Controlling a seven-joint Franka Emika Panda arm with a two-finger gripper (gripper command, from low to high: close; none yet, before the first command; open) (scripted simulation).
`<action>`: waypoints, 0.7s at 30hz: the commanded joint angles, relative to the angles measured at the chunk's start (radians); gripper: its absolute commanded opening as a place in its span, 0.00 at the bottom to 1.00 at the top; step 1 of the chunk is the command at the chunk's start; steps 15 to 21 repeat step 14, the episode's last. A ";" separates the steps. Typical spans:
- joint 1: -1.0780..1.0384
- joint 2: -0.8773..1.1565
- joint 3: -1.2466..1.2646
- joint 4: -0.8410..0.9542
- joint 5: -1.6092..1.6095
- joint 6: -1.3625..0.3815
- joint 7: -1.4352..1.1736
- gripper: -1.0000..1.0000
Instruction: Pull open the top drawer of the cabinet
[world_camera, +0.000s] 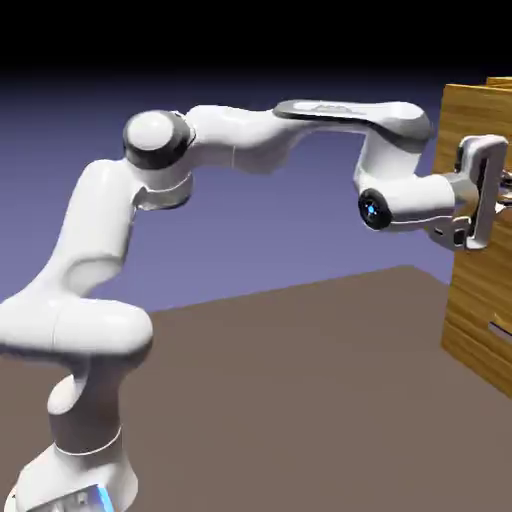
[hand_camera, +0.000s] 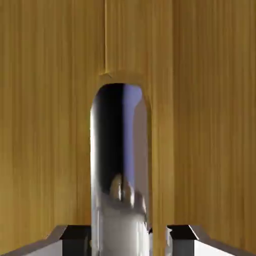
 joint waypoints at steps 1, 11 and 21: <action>0.036 -0.011 -0.027 -0.036 -0.002 -0.008 -0.011 0.00; 0.388 -0.004 -0.346 -0.354 -0.028 -0.099 -0.029 0.00; 0.401 0.104 -0.413 -0.392 -0.009 -0.146 0.062 0.00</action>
